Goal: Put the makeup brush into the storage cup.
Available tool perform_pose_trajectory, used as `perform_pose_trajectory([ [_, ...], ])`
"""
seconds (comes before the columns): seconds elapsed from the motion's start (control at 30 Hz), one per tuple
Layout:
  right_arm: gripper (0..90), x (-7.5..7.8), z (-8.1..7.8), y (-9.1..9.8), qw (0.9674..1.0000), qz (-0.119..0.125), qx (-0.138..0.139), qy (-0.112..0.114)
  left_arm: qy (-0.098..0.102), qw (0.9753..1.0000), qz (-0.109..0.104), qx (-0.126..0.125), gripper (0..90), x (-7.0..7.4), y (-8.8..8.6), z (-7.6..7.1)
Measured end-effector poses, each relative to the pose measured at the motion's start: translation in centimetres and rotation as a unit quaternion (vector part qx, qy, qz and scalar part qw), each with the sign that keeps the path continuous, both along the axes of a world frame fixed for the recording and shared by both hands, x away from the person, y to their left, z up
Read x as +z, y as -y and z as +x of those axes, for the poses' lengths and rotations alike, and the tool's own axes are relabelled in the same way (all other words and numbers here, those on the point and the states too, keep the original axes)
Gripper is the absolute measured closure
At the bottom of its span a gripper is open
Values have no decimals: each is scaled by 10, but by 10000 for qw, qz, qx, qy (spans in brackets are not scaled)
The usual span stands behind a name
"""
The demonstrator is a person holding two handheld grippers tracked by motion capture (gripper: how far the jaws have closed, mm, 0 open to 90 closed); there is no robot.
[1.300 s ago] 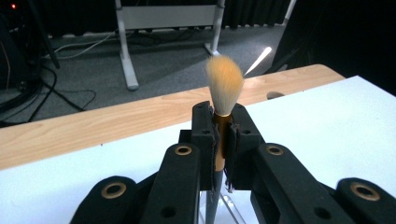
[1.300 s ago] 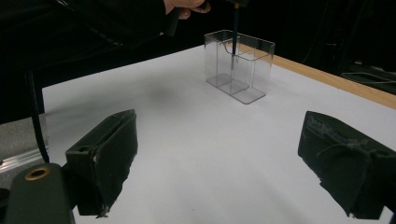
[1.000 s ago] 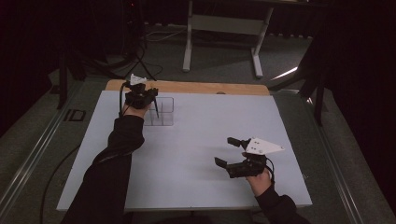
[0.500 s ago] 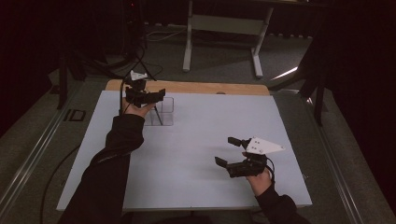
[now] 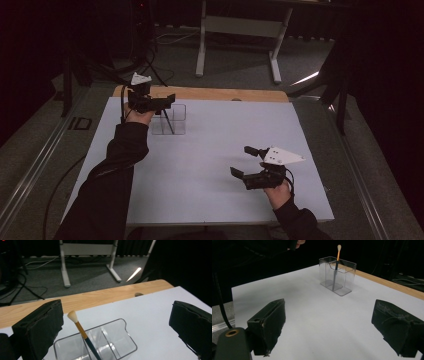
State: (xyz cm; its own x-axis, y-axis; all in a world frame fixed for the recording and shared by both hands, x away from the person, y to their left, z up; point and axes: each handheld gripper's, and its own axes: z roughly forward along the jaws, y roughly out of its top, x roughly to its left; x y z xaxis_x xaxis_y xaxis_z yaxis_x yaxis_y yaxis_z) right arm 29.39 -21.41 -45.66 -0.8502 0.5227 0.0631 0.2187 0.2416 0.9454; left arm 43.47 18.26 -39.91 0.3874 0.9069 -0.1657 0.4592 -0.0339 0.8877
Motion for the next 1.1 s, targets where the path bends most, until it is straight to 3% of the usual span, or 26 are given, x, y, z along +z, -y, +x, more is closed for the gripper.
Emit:
perform_pose_trajectory([
  [0.03, 118, 0, 0, 0, 10000, -5, -1, 3, 42, 9998, -129, -128, 0, 0, -1, -1],
  [0.23, 118, 0, 0, -1, 10000, 3, 1, -1, -55, 9990, -117, -433, 0, 7, -4, -13],
  [0.37, 118, -1, 0, -1, 10000, -7, 2, 8, -16, 9980, -115, -616, 0, 12, -6, -24],
  [0.77, 118, -1, 0, -1, 10000, -19, -24, 25, 268, 9947, -84, -986, 0, 21, -13, -65],
  [0.87, 118, -1, 0, -1, 10000, -4, -27, 17, 335, 9941, 23, -1033, 0, 20, -13, -75],
  [1.1, 118, 0, 0, -1, 10000, -5, -23, 12, 353, 9921, -105, -1201, 0, 16, -16, -92],
])
